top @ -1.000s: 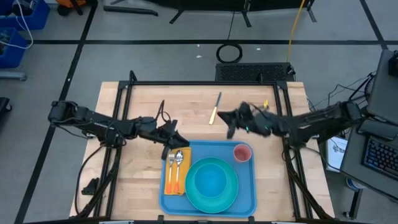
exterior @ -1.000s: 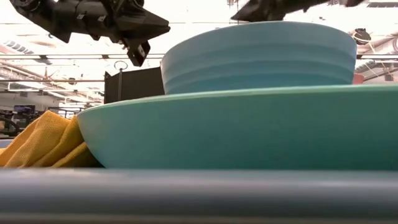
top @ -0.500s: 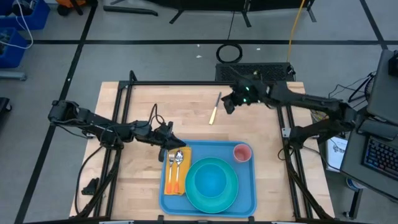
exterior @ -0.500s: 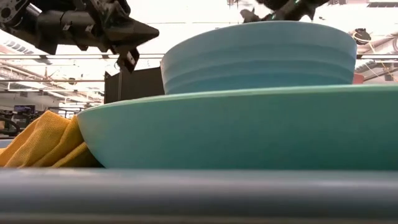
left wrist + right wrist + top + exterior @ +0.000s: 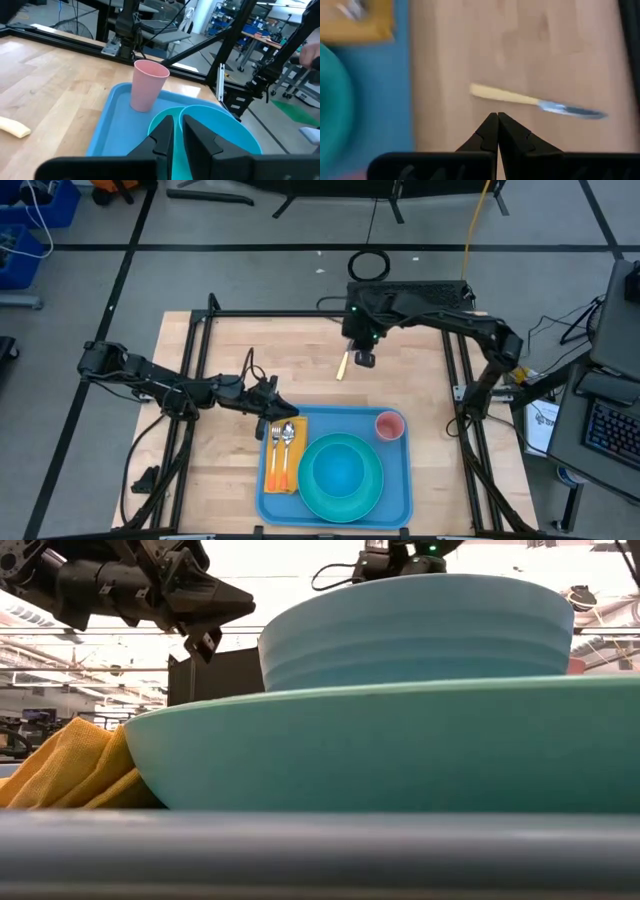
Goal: Set up tray
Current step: Put the yellow knife to the right of the orange spoon on the orange napkin on the blue serving tray
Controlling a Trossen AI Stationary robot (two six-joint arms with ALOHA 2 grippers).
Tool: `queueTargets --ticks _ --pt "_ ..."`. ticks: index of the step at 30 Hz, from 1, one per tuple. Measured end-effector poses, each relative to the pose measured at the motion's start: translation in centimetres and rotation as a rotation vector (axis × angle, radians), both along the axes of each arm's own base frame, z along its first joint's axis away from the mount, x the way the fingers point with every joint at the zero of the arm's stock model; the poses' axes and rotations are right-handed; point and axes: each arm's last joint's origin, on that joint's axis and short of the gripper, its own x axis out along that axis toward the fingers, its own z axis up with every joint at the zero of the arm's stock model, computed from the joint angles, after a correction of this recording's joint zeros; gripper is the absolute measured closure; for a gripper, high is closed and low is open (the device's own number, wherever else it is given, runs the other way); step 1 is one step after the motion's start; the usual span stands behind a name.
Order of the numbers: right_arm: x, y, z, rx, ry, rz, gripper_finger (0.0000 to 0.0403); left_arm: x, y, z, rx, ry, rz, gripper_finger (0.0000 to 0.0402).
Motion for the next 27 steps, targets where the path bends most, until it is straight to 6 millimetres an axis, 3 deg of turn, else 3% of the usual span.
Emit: queueTargets --ticks 4,8,12,17,22,27 --pt "1.0 -0.4 -0.2 -0.114 0.042 0.067 0.0403 0.0 0.0 -0.1 0.002 0.008 -0.001 0.0358" --pt "1.3 -1.4 -1.2 0.021 0.045 -0.047 0.0403 0.0 0.0 -0.3 0.003 0.036 -0.001 0.0357" --pt "1.1 -2.3 -3.0 0.233 0.117 -0.291 0.0403 -0.1 0.0 -0.5 0.004 0.052 -0.002 0.0357" --pt "1.8 -3.6 -3.4 0.366 0.064 -0.677 0.0403 -0.1 0.0 -0.5 0.001 0.051 -0.002 0.0357" --pt "2.2 -3.8 -3.2 0.416 0.013 -0.783 0.0400 -0.1 0.0 -0.5 -0.016 0.054 0.009 0.0357" --pt "2.0 -3.6 -4.0 0.471 0.043 -0.905 0.0359 -0.1 -0.4 -0.5 -0.022 0.056 0.040 0.0357"
